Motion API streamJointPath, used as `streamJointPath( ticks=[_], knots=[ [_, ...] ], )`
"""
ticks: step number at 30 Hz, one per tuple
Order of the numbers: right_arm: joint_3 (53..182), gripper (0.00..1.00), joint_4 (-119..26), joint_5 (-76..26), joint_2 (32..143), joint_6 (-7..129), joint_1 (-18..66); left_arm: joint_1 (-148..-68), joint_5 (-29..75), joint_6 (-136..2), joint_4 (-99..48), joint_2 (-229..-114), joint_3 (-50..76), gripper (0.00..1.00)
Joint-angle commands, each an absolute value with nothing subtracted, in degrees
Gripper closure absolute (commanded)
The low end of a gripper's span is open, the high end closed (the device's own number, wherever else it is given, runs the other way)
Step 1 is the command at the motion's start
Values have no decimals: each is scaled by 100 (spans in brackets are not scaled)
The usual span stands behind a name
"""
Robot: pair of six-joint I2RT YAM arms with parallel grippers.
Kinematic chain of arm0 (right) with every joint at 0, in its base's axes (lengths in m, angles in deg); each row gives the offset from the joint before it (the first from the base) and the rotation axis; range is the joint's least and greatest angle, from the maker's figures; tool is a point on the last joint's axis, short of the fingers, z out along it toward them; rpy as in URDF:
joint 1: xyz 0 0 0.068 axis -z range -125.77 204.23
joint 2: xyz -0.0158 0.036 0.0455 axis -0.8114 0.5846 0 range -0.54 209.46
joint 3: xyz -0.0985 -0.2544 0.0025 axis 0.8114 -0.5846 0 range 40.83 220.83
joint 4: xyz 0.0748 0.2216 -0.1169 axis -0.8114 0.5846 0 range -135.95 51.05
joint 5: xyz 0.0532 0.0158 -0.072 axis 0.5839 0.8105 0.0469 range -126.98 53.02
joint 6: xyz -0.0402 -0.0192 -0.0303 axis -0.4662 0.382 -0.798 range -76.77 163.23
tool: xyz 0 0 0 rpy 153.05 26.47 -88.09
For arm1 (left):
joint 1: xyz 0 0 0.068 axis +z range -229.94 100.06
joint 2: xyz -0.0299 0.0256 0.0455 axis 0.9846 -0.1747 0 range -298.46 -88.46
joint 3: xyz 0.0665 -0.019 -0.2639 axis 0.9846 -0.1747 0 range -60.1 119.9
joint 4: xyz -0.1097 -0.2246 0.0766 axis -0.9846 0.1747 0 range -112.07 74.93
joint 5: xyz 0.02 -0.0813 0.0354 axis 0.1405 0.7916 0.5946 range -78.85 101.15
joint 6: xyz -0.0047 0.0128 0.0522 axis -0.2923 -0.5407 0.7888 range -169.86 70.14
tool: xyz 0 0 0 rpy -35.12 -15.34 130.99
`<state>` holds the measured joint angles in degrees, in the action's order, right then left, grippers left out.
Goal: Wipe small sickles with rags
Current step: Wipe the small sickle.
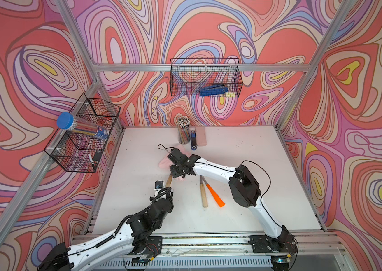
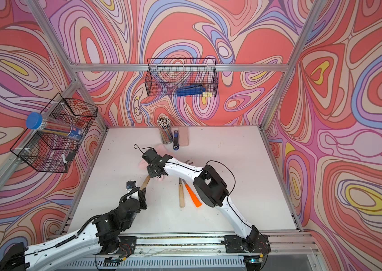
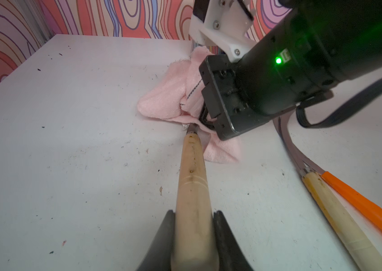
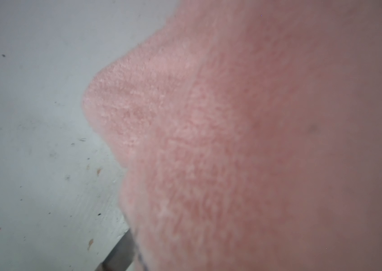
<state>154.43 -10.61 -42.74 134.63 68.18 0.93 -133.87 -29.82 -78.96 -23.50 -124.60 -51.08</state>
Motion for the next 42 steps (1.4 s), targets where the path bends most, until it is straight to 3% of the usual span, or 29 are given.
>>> streamJointPath(
  ticks=[1,10,22,33,42],
  knots=[
    [15222,100,-1282,-3777,13274,6848,-87,-13390,-2916,-7913,-2426,-12485,-4941,100],
    [15364,100,-994,-4042,13497,6926,84,-13393,-2900,-7937,-2366,-12407,-4948,100],
    [14962,100,-956,-4514,13644,6850,1406,-13390,-2895,-7935,-2324,-12334,-4955,100],
    [15166,100,-1203,-4264,13388,6354,566,-13395,-2917,-7933,-2396,-12442,-4955,100],
    [14372,100,-2355,-3502,12506,6358,-171,-13395,-2884,-7943,-2435,-12483,-4960,100]
  ],
)
